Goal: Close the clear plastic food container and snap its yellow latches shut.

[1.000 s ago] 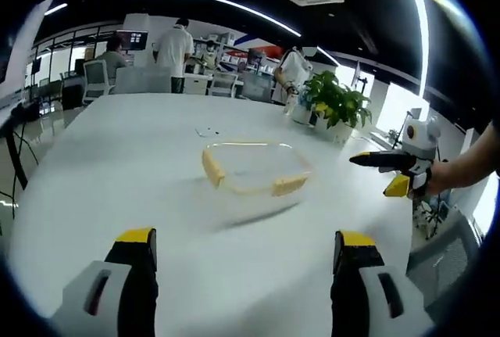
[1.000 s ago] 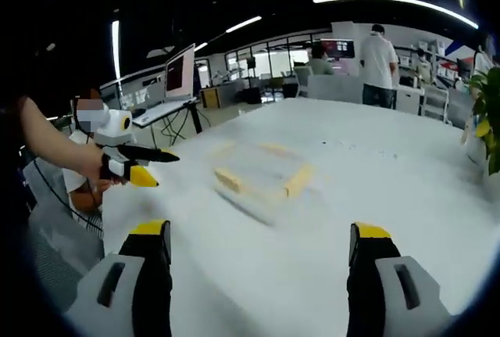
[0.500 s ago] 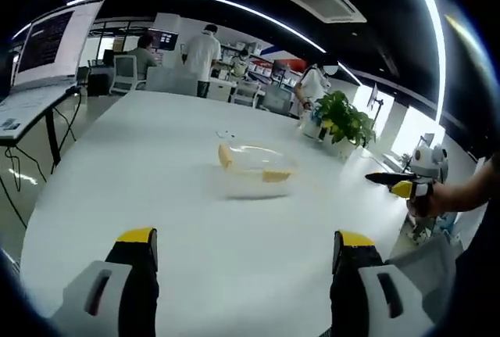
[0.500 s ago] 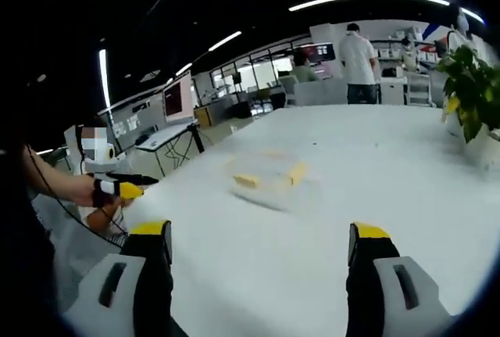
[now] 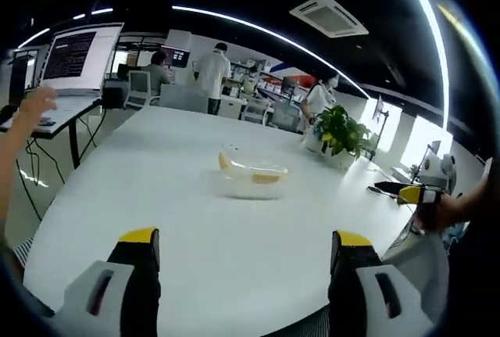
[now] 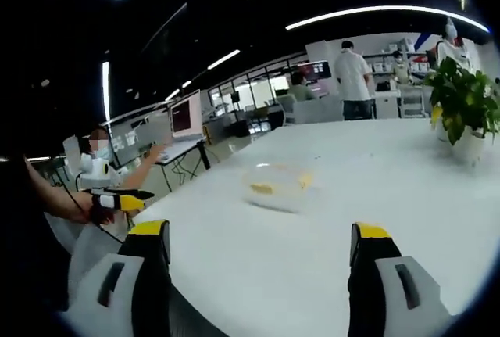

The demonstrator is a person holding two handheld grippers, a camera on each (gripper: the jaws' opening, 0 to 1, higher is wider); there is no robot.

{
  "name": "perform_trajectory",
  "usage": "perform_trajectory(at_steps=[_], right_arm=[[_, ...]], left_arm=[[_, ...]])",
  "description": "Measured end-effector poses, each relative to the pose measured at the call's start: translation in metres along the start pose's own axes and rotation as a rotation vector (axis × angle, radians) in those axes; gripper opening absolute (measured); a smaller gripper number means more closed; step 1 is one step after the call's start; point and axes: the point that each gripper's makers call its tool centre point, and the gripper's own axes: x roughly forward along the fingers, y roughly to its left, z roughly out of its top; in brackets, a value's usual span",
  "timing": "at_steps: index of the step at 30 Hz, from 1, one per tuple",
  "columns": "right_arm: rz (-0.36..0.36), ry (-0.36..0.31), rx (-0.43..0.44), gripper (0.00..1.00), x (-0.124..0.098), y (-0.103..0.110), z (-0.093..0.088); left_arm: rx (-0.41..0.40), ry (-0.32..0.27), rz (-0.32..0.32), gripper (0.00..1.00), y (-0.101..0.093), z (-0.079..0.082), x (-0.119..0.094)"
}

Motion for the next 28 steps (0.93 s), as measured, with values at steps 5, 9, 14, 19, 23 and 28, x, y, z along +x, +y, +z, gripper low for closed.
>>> perform_trajectory(at_steps=[5, 9, 14, 19, 23, 28], right_arm=[[0.022, -0.031, -0.099, 0.94, 0.002, 0.012, 0.004], [0.022, -0.039, -0.099, 0.93, 0.004, 0.013, 0.000], [0.072, -0.094, -0.218, 0.90, 0.007, 0.036, 0.001], [0.096, -0.072, -0.163, 0.94, 0.005, 0.037, -0.005], [0.097, -0.044, -0.174, 0.93, 0.008, 0.037, -0.011], [0.101, -0.027, -0.175, 0.92, 0.008, 0.038, -0.015]], left_arm=[[0.029, 0.002, 0.006, 0.86, -0.010, -0.010, 0.001], [0.078, -0.009, 0.016, 0.81, -0.013, -0.008, 0.003], [0.132, 0.020, 0.042, 0.72, -0.011, -0.017, 0.006], [0.173, 0.020, 0.045, 0.71, -0.010, -0.022, 0.008], [0.157, -0.035, 0.031, 0.76, -0.012, -0.013, 0.007], [0.188, 0.006, 0.010, 0.76, -0.016, -0.023, 0.010]])
